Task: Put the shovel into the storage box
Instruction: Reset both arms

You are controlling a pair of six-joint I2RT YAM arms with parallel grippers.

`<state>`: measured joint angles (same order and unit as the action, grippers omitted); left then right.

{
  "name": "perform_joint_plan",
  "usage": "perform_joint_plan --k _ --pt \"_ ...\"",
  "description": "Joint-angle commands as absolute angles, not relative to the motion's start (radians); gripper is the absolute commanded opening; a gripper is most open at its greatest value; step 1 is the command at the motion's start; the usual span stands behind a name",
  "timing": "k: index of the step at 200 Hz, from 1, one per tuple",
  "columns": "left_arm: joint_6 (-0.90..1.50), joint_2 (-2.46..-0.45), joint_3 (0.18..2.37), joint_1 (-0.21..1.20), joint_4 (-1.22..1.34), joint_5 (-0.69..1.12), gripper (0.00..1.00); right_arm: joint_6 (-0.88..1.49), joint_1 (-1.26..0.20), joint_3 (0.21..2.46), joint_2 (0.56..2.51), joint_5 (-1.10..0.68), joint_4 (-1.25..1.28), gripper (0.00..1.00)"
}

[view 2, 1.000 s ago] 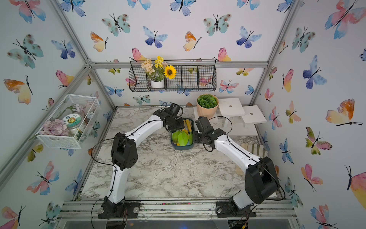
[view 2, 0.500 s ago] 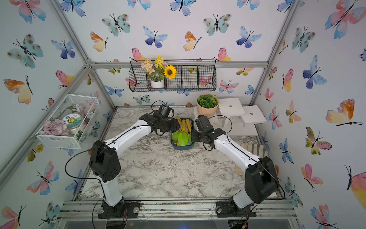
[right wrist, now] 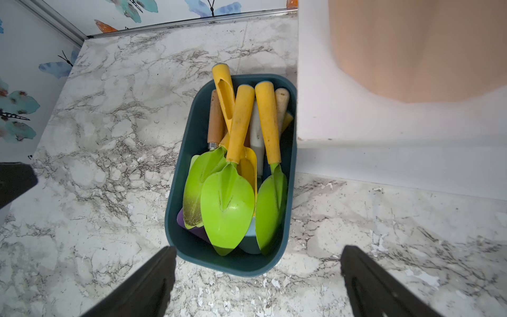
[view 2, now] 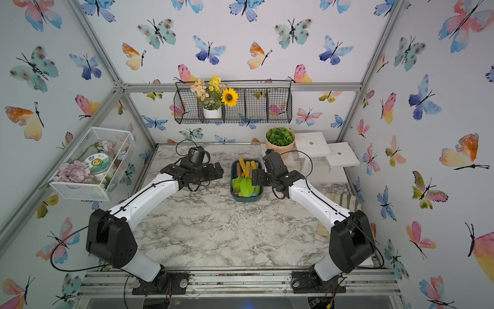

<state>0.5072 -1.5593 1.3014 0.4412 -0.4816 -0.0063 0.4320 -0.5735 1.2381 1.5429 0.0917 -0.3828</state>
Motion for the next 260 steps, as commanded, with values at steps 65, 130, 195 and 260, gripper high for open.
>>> perform_joint_plan --k 65,130,195,260 --pt "0.243 -1.26 0.924 0.344 -0.173 -0.275 0.98 0.273 -0.506 1.097 1.482 0.41 -0.114 0.99" --pt "0.17 -1.19 0.767 0.224 -0.042 -0.295 0.98 0.258 -0.43 0.935 1.423 0.511 0.063 0.98" --pt "0.11 -1.137 0.599 0.097 0.154 -0.338 0.98 0.157 -0.347 0.716 1.353 0.72 0.322 1.0" --pt "0.122 -1.196 0.448 0.017 0.434 -0.256 0.98 0.112 -0.281 0.517 1.338 0.754 0.58 1.0"
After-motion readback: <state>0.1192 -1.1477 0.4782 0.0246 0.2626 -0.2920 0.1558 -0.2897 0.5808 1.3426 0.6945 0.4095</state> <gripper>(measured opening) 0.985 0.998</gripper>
